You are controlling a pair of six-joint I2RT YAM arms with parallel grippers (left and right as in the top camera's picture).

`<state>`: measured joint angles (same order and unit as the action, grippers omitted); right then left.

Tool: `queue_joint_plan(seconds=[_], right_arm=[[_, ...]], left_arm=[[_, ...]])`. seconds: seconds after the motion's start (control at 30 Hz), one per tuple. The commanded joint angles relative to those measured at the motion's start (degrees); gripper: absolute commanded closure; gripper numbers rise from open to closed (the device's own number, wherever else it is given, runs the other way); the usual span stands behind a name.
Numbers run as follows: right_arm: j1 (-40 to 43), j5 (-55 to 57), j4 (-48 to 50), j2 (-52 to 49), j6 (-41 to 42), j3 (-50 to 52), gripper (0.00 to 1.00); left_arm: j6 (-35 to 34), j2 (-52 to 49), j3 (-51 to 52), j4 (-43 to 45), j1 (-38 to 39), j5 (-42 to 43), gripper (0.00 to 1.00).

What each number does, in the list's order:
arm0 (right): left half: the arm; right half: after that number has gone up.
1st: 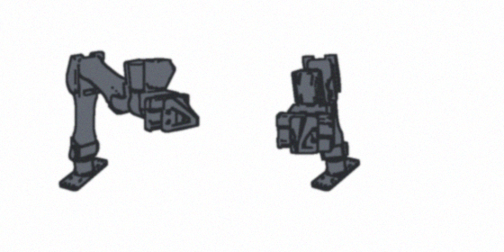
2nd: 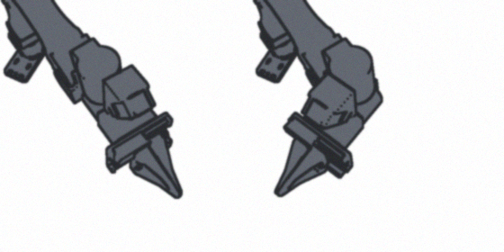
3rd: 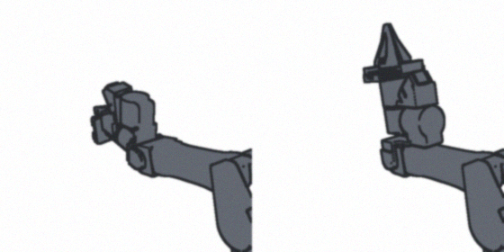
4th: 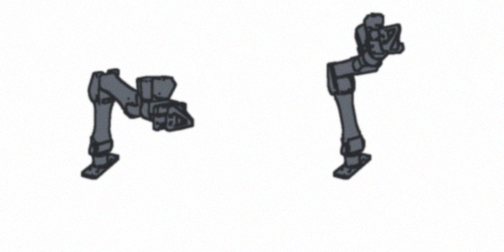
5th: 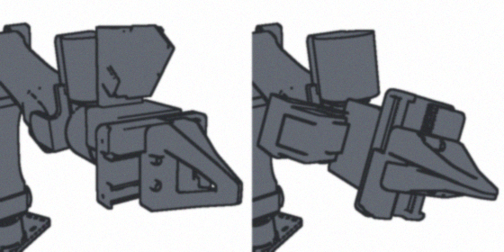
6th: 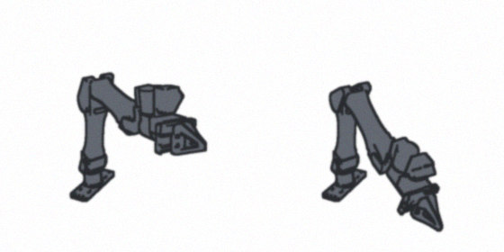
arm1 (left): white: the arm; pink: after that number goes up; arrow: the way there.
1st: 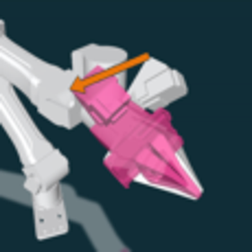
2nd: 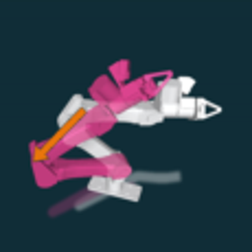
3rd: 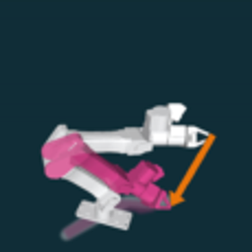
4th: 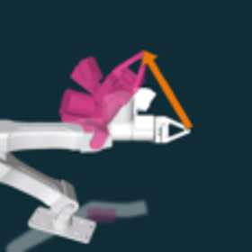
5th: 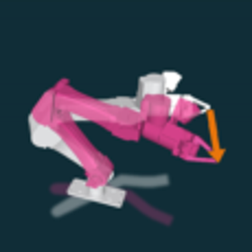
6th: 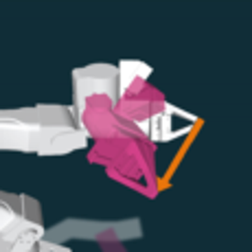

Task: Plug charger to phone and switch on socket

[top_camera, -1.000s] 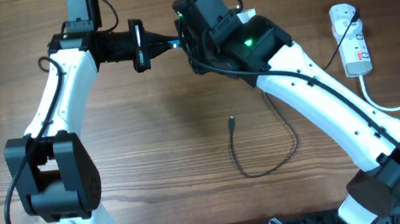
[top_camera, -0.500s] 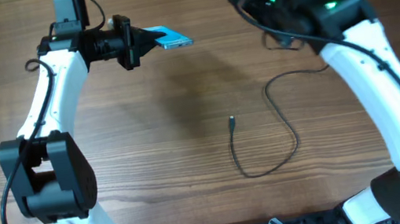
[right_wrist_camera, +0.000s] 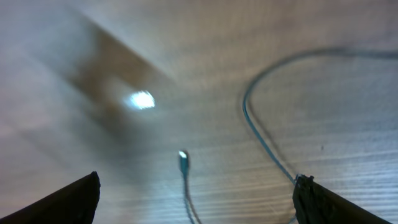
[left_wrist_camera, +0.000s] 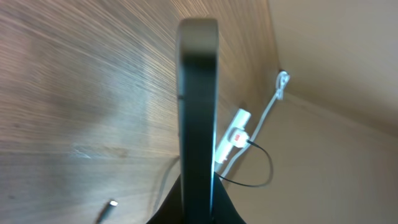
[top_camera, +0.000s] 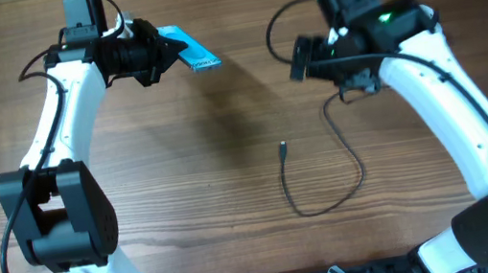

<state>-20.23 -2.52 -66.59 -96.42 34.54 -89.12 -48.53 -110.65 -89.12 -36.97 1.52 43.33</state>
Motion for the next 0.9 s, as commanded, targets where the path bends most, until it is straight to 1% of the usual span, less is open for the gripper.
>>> queue_joint_plan(seconds=[0.0, 0.13, 0.3, 0.43, 0.5, 0.6, 0.77, 0.8, 0.87], right_arm=[[-1.7, -2.5, 2.3, -1.1, -1.6, 7.6, 0.01], [-4.8, -2.5, 3.8, -2.0, -1.6, 11.9, 0.01], [-9.8, -2.5, 3.9, -5.5, 0.2, 12.0, 0.01], [-11.5, -2.5, 4.2, -8.9, 2.5, 12.0, 0.01], [-12.3, -2.5, 5.0, -10.6, 2.6, 12.0, 0.07], [-14.2, -2.4, 6.2, -13.6, 2.8, 12.0, 0.13], [-16.3, -0.3, 6.6, -17.4, 5.9, 12.0, 0.23], [-16.5, 0.0, 6.7, -18.2, 6.1, 12.0, 0.28], [-16.6, -0.1, 6.8, -18.6, 6.2, 12.0, 0.35]], left_arm=[[4.9, 1.8, -1.0, -0.6, -0.2, -3.3, 0.96], [4.9, 1.8, -1.0, -1.0, -0.2, -4.8, 0.96], [4.9, 1.8, -1.0, -1.6, -0.2, -5.9, 0.96], [4.8, 1.8, -1.0, -1.9, -0.2, -5.9, 0.96], [4.8, 1.8, -1.0, -2.5, -0.2, -5.9, 0.96], [4.9, 1.8, -1.0, -2.8, -0.2, -5.9, 0.96], [4.9, 1.8, -1.0, -3.4, -0.2, -5.9, 0.96], [4.9, 1.8, -1.0, -3.4, -0.2, -5.9, 0.96], [4.8, 1.8, -1.0, -3.5, -0.2, -5.9, 0.96]])
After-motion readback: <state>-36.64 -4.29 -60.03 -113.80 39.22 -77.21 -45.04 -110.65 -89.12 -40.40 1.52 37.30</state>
